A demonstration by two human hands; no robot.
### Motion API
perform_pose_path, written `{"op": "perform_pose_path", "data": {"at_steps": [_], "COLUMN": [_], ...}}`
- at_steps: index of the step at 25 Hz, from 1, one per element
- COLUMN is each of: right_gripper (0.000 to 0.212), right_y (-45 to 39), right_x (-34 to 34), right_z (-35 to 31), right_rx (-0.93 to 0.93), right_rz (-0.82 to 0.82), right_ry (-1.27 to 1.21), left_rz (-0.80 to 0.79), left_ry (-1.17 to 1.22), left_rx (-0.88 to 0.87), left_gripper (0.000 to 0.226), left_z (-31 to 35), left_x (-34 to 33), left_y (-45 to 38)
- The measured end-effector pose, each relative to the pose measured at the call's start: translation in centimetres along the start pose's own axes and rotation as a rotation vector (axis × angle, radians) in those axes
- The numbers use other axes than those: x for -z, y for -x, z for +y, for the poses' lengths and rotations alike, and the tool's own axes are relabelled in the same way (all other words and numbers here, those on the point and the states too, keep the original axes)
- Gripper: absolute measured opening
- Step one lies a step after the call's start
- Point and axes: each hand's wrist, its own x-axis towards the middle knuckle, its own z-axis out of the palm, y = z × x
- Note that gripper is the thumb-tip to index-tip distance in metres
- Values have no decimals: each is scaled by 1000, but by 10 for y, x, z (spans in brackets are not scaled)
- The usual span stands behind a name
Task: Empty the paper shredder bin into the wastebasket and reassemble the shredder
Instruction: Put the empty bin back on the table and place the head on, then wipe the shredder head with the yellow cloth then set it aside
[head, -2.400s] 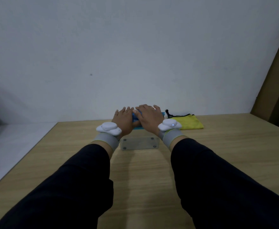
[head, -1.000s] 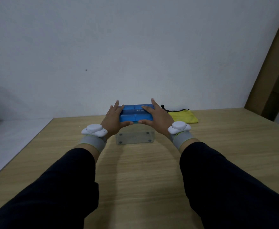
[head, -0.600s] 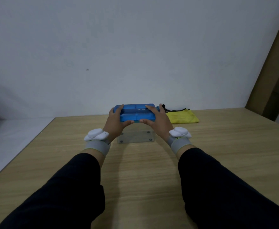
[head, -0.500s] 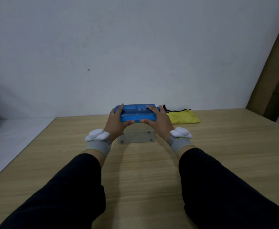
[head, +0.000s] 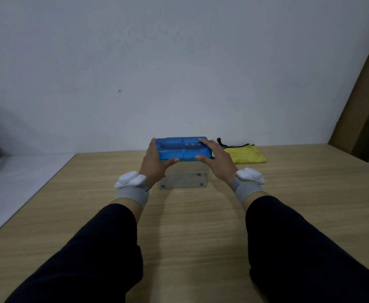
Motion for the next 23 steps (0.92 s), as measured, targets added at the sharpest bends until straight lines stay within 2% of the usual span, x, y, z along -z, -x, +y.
{"op": "perform_pose_path", "data": {"at_steps": [7, 10, 13, 17, 20, 23], "right_gripper": [61, 67, 73, 67, 60, 57], "right_y": [-4, -2, 4, 14, 22, 29], "right_x": [5, 14, 31, 67, 94, 118], "right_z": [-4, -7, -6, 0, 9, 21], "right_rx": [-26, -28, -76, -70, -93, -125], "right_rz": [-87, -139, -106, -98, -84, -70], "right_ry": [100, 148, 214, 455, 540, 586], "left_rz": [-63, -99, -32, 3, -48, -101], "left_ry": [-76, -257, -408, -373, -259, -244], "left_rx": [22, 72, 82, -46, -110, -155], "left_gripper": [92, 101, 109, 103, 100, 100], "left_z": [11, 23, 43, 78, 105, 128], "left_x": [6, 12, 11, -8, -35, -64], "left_y": [0, 1, 8, 14, 17, 18]}}
